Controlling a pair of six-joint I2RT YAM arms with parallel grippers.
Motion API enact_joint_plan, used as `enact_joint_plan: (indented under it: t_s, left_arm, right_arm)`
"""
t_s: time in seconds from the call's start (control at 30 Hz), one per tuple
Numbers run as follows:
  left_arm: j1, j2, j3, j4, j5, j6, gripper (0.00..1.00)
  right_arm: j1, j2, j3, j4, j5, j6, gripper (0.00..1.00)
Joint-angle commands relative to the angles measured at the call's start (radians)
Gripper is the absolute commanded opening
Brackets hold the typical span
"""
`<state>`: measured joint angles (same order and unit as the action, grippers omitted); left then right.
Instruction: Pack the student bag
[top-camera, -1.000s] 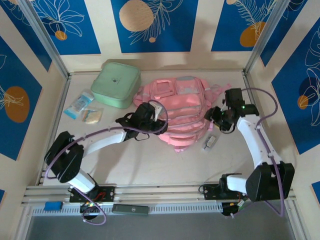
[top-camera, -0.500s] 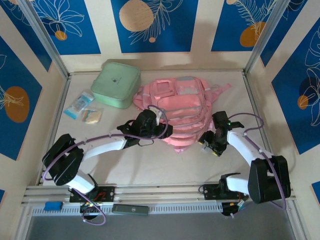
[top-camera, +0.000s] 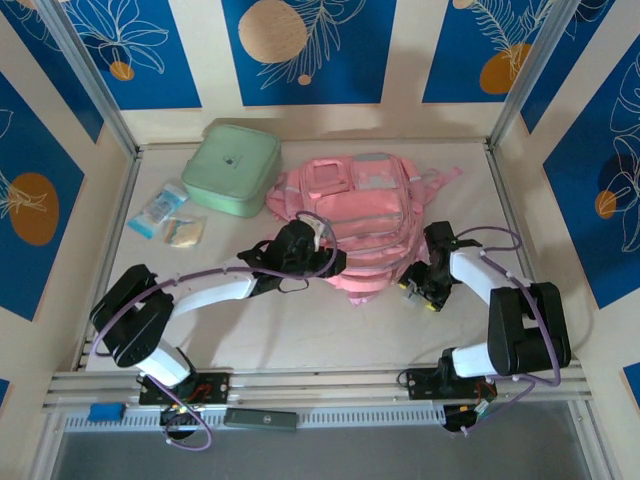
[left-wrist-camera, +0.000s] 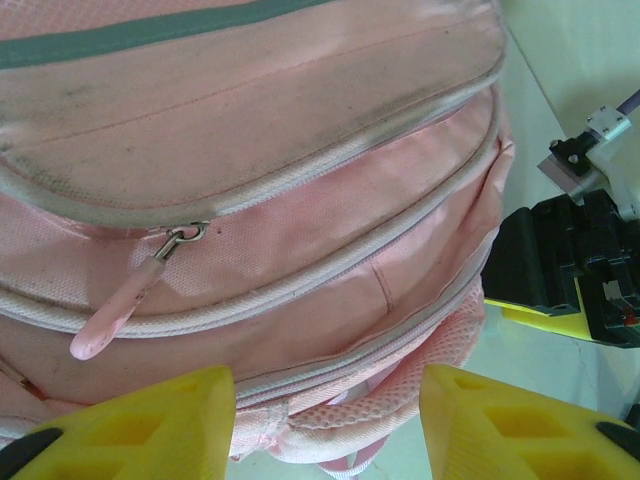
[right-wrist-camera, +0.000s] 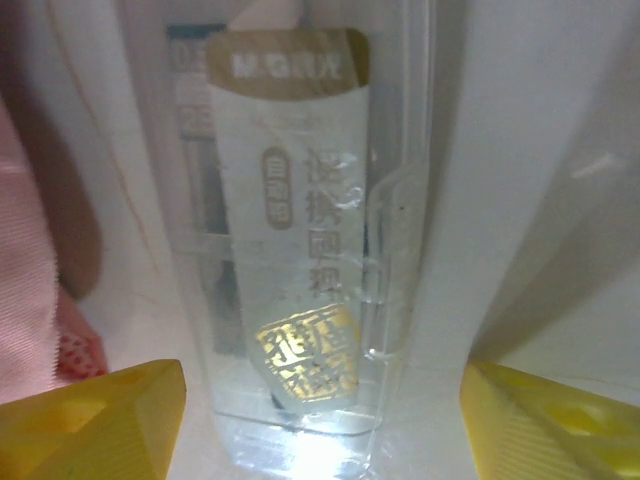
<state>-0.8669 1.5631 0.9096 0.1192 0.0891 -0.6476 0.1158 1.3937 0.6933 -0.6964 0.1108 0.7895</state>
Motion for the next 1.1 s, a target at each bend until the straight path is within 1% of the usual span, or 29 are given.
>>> enact_joint_plan:
  t_s: [0.0,0.07,0.2,0.3,0.37,0.43,0.57,0.77,1.07]
  left_arm:
    - [-0.003,0.009,0.029,0.012,-0.012,-0.014,0.54]
    - [-0.003,0.011,0.032,0.000,-0.018,-0.014,0.54]
    - [-0.001,0.006,0.034,-0.015,-0.020,-0.009,0.54]
    - [0.000,0.000,0.029,-0.016,-0.023,-0.008,0.55]
    - [0.001,0.002,0.029,-0.021,-0.023,-0.006,0.56]
    - [0.003,0.002,0.035,-0.032,-0.018,-0.002,0.56]
    - [0.005,-0.009,0.034,-0.042,-0.021,0.006,0.56]
    - [0.009,-0.023,0.032,-0.063,-0.046,0.033,0.59]
    - [0.035,-0.052,0.039,-0.117,-0.076,0.068,0.62]
  right_arm:
    - [0.023,0.023,0.039,-0.045,0.059,0.021,0.69]
    - [0.040,0.024,0.048,-0.063,0.086,0.031,0.68]
    - [0.040,0.035,0.051,-0.038,0.016,0.013,0.67]
    - [0.049,0.059,0.071,-0.054,0.035,-0.001,0.67]
    - [0.043,0.073,0.080,-0.058,0.008,-0.013,0.66]
    - [0.032,0.074,0.074,-0.043,-0.039,-0.020,0.63]
    - [0.032,0.067,0.081,-0.057,-0.007,-0.028,0.59]
    - [0.013,0.052,0.079,-0.051,-0.037,-0.052,0.50]
    - [-0.025,0.001,0.056,-0.060,-0.051,-0.068,0.45]
